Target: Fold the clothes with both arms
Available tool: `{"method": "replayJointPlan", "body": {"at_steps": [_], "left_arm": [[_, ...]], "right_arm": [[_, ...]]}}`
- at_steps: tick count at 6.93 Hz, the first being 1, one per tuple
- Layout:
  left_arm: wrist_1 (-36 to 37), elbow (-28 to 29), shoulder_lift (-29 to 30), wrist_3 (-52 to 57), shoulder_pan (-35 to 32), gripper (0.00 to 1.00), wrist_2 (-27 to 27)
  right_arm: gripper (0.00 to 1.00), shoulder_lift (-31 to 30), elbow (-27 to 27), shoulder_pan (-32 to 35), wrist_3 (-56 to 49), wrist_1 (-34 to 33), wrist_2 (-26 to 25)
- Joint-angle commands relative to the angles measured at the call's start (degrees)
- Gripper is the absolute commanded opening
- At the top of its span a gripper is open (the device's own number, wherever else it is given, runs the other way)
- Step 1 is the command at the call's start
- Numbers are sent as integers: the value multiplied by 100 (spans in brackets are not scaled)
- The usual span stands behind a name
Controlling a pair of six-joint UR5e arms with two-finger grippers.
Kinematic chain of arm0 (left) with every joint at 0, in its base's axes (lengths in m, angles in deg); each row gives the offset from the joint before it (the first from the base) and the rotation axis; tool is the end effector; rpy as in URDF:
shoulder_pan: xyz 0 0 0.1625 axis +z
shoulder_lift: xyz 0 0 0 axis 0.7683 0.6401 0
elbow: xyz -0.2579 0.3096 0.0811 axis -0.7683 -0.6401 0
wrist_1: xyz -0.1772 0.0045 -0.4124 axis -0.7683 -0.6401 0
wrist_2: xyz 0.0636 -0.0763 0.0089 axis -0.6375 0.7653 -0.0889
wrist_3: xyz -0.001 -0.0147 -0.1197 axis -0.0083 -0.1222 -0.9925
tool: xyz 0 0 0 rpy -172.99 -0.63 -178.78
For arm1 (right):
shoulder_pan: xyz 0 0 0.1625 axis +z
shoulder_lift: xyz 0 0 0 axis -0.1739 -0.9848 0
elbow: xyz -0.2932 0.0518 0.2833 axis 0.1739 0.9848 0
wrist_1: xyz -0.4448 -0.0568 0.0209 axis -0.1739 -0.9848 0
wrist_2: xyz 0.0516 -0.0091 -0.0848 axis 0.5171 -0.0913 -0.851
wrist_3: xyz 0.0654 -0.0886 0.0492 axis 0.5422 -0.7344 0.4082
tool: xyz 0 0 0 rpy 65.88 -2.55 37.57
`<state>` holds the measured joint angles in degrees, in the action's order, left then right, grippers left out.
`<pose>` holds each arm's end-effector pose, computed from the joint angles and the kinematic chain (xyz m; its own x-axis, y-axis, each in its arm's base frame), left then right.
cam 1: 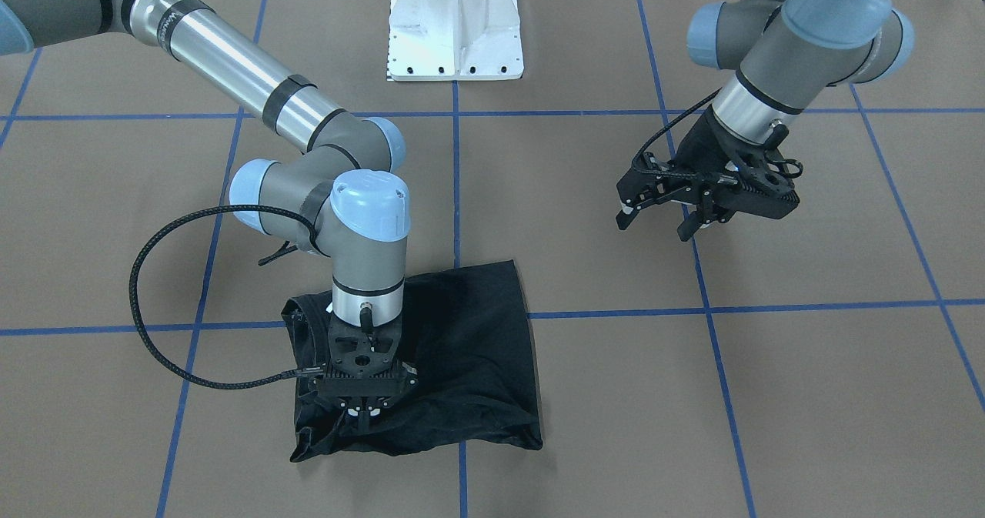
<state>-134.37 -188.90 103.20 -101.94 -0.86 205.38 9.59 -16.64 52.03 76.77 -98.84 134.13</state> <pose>0.3511 -0.5499 0.2353 0.4449 0.0601 -0.8936 0.2195 0.9600 0.1738 -0.5622 -0.7053 0.2248 0.7983 0.0180 0.6019 -0.3676 0.8063 0.4634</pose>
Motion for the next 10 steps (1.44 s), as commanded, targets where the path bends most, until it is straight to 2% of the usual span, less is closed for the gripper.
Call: {"method": "replayJointPlan", "body": {"at_steps": [1,2,3,4,5,6,7,8,10], "left_arm": [[60,-29,-6,15,0,100,0],[69,-46,-67,50,0,100,0],[77,-47,-76,68,-9,100,0],[182,-47,-85,68,0,100,-9],[183,-47,-85,68,-9,100,-9],[192,-47,-85,86,-26,100,-9],[235,-55,-94,382,-122,100,0],[645,-90,-103,898,-323,100,9],[1323,-274,-373,2364,-824,100,9]], "right_arm": [[4,93,107,253,44,293,441],[41,15,81,368,19,232,835],[99,-247,-163,377,-8,-30,1109],[100,-772,-818,369,-8,-207,1216],[100,-1003,-1233,377,9,-435,1713],[100,-1014,-1577,525,-43,-1150,2118],[100,-1032,-1833,744,-61,-1575,2453],[100,-1336,-2105,990,-287,-1640,2970],[100,-2389,-2904,1535,-1043,-1659,3560]]}}
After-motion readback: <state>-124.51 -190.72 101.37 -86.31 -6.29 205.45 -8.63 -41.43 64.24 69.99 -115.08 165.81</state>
